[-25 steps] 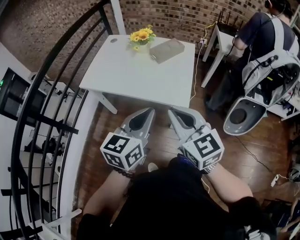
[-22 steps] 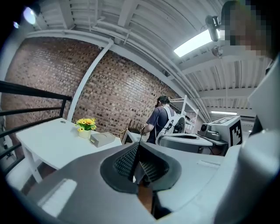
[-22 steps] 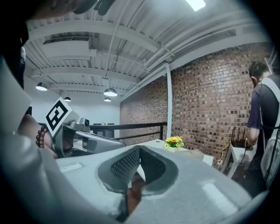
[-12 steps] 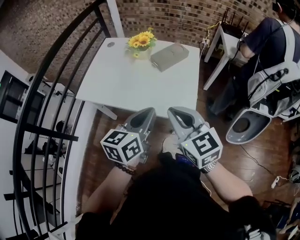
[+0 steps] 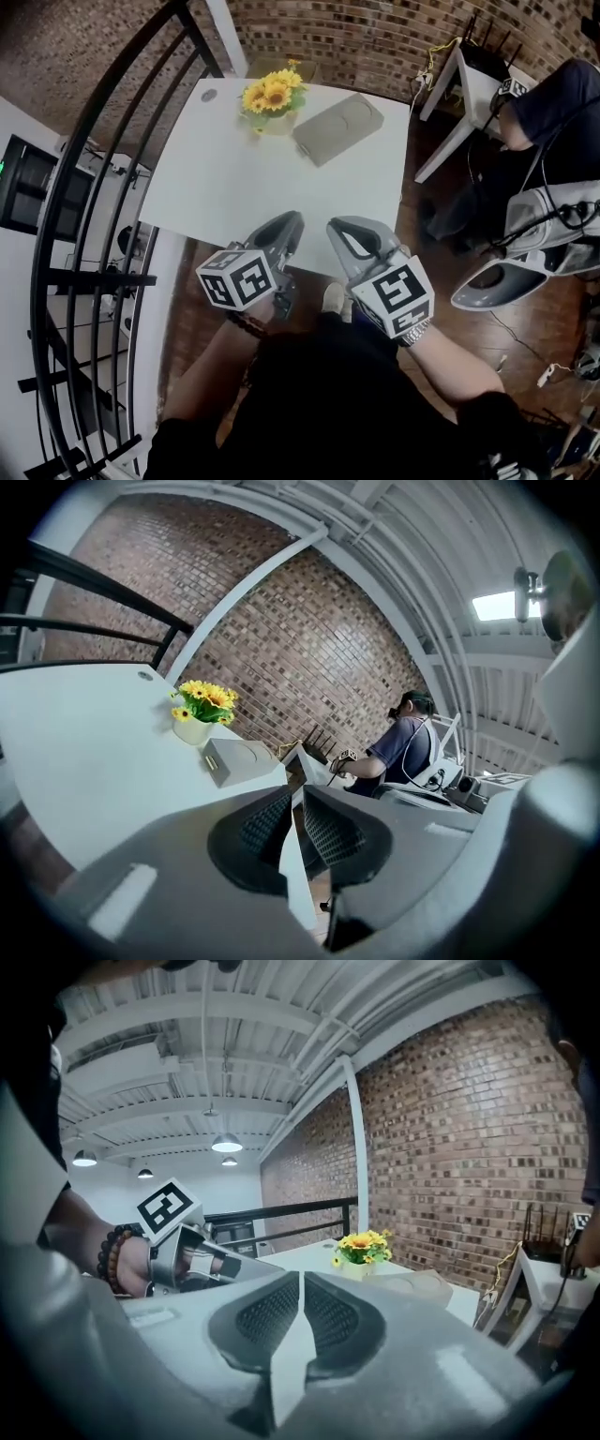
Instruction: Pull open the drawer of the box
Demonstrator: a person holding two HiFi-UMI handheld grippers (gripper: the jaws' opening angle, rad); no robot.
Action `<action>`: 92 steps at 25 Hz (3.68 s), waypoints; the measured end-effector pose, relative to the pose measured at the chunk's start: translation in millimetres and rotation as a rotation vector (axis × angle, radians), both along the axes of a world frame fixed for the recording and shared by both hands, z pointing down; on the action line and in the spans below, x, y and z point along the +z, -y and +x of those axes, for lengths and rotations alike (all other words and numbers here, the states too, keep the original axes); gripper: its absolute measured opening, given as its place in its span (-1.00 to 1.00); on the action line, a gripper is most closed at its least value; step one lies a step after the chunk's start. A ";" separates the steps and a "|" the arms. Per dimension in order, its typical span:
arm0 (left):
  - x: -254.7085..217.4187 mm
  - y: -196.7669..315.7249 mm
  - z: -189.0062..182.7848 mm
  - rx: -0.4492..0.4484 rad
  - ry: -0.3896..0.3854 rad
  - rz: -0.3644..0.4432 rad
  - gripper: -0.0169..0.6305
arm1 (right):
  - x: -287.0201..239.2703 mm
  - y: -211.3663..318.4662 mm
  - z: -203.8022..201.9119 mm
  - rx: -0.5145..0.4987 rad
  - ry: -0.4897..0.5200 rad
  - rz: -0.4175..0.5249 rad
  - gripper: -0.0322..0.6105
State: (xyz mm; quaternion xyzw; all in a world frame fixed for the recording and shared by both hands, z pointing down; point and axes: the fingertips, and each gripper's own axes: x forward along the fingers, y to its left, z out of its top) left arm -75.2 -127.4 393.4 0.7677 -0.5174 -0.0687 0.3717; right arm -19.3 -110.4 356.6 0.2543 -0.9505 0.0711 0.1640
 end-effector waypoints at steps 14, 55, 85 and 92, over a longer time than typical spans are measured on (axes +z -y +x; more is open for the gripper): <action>87.5 101.0 -37.4 -0.072 -0.070 -0.167 -0.75 | 51.9 67.9 -22.4 0.020 -0.094 -0.059 -0.90; 201.3 203.6 -67.8 -0.142 -0.482 -0.396 -0.81 | 101.6 134.1 -68.2 0.150 -0.153 -0.103 -0.90; 209.2 108.7 -155.0 -0.193 -0.443 -0.447 -0.80 | 66.3 66.4 -135.6 0.139 -0.153 -0.028 -0.90; 210.1 98.0 -165.2 -0.182 -0.430 -0.460 -0.80 | 59.4 58.4 -145.7 0.151 -0.153 -0.015 -0.90</action>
